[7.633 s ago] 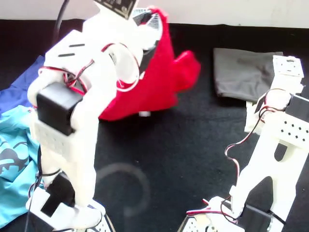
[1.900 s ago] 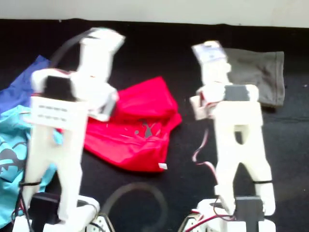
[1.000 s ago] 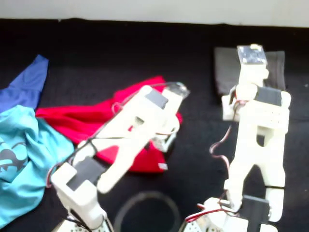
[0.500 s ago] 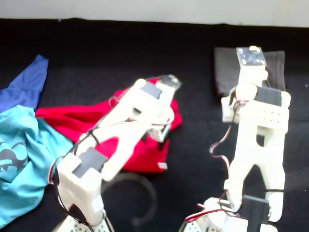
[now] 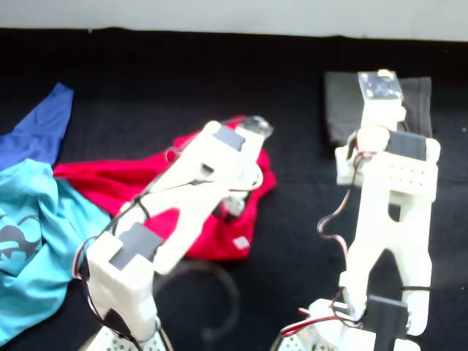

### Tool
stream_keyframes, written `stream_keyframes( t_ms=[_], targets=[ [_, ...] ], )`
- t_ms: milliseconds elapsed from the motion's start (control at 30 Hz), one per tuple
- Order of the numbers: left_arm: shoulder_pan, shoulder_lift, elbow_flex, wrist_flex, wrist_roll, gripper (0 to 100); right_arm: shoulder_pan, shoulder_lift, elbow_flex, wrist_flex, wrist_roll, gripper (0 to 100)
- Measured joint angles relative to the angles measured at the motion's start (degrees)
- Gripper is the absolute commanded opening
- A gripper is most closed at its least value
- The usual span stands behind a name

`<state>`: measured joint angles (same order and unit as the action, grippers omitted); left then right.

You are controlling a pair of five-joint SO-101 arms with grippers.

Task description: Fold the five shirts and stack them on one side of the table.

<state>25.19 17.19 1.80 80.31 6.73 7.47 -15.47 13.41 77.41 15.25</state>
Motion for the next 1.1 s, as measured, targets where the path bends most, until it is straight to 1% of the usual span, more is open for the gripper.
stream_keyframes(
  t_ms=[167, 300, 367, 433, 567, 667, 800, 933, 1100],
  targets=[
    [-5.63, 0.0, -4.31, 6.15, 0.0, 1, 0.0, 0.0, 0.0, 0.0, 0.0, 24.5],
    [-13.54, 0.0, -12.84, 13.98, 0.0, 1, -0.7, 0.0, 0.18, 0.0, 0.0, 24.5],
    [-18.11, 0.0, -18.02, 17.41, 0.0, 1, -3.34, -0.09, 2.02, 0.0, 0.0, 24.5],
    [-22.95, 0.0, -22.51, 19.16, -0.09, 1, -7.03, -0.09, 4.57, -0.09, 0.0, 24.7],
    [-32.53, 0.0, -28.13, 20.04, -4.22, 1, -14.42, -0.09, 9.67, -4.13, 0.0, 24.8],
    [-38.77, -0.7, -28.75, 20.22, -6.59, 1, -17.58, -0.09, 12.48, -9.58, -0.09, 24.8],
    [-44.92, -5.89, -27.34, 20.22, -10.37, 1, -20.22, 0.09, 12.84, -16.18, -4.57, 24.8],
    [-48.79, -13.01, -24.0, 20.22, -13.27, 1, -24.97, 5.19, 12.84, -16.79, -6.59, 24.8],
    [-50.11, -18.46, -19.69, 20.4, -14.51, 1, -32.26, 11.87, 12.84, -13.63, -6.77, 24.8]
  ],
)
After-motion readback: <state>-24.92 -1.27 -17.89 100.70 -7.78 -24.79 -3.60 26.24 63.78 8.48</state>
